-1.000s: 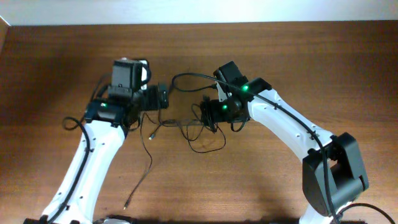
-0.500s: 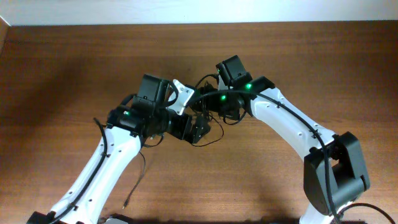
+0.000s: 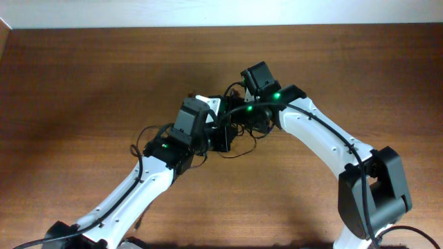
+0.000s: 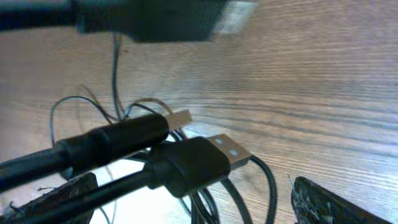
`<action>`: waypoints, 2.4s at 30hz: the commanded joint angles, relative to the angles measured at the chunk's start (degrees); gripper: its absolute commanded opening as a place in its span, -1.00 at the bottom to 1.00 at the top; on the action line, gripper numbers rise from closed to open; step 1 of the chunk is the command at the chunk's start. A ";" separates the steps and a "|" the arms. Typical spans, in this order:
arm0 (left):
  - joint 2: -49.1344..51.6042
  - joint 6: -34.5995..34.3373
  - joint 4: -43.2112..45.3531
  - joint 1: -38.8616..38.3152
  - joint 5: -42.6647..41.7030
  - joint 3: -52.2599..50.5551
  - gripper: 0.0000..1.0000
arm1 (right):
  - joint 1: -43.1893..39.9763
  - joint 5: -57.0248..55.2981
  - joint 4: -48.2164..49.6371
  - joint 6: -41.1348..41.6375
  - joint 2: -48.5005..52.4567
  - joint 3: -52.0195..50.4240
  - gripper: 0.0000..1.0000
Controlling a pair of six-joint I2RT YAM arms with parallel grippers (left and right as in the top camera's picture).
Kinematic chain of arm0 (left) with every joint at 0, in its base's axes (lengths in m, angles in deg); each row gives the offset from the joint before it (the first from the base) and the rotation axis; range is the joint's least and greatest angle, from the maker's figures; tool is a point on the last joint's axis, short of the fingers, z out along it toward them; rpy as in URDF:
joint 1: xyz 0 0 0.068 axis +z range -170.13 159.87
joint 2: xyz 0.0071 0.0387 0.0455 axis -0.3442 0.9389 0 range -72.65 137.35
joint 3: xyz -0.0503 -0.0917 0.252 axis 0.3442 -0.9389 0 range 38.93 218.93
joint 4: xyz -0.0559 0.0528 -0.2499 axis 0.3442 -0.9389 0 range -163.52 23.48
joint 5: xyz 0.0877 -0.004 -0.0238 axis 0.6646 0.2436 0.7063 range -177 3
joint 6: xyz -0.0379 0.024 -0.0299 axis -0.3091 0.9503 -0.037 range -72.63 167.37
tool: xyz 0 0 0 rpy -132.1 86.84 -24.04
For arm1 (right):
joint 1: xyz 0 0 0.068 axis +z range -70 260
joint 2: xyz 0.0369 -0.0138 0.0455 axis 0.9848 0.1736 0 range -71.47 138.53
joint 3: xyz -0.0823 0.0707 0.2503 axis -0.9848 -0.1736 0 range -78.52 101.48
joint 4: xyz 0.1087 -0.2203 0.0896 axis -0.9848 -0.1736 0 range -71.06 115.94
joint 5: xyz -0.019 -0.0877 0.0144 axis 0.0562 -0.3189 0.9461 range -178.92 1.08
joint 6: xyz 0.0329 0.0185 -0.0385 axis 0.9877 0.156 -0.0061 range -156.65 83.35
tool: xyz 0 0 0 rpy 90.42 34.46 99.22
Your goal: Untangle cables
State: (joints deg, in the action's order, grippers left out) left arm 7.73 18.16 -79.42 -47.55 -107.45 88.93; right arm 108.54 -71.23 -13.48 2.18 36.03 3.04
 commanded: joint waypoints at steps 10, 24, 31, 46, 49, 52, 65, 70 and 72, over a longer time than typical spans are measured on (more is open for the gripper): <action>-1.11 2.32 0.00 7.48 -0.31 -0.57 -1.00 | -0.07 -10.93 -12.28 -15.37 -1.27 -0.02 0.97; -9.97 3.13 -1.60 21.81 -13.22 -0.57 -1.00 | -0.07 -22.91 -15.26 -19.93 -1.27 -0.02 0.97; -10.82 3.19 -9.66 24.52 -16.15 -0.57 -1.00 | -0.94 -13.20 -15.96 -12.81 -1.27 -0.02 0.97; -10.80 8.37 -15.76 10.54 -18.18 -0.57 -1.00 | -4.66 10.01 3.30 1.11 -1.22 0.00 0.97; -10.82 8.55 -16.13 10.54 -23.32 -0.57 -1.00 | -6.51 10.47 3.54 0.63 -1.22 -0.02 0.97; -11.54 8.46 -6.88 10.69 -38.56 -0.57 -1.00 | -6.43 -5.99 -3.78 -0.11 -1.22 -0.02 0.97; -13.94 7.89 -17.84 15.61 9.79 -0.57 -1.00 | -7.23 -3.96 -18.62 -29.51 -1.40 0.15 0.97; -11.69 7.93 -22.16 15.43 12.11 -0.57 0.99 | -7.28 -2.19 -19.15 -30.10 -1.40 0.13 0.97; -11.72 9.94 -22.34 15.43 10.08 -0.57 0.99 | -7.28 -2.19 -19.15 -29.38 -1.40 0.13 0.97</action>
State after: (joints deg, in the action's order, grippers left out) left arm -4.46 25.57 -101.59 -32.16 -97.37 87.91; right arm 101.72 -74.51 -32.58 -26.78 34.55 2.96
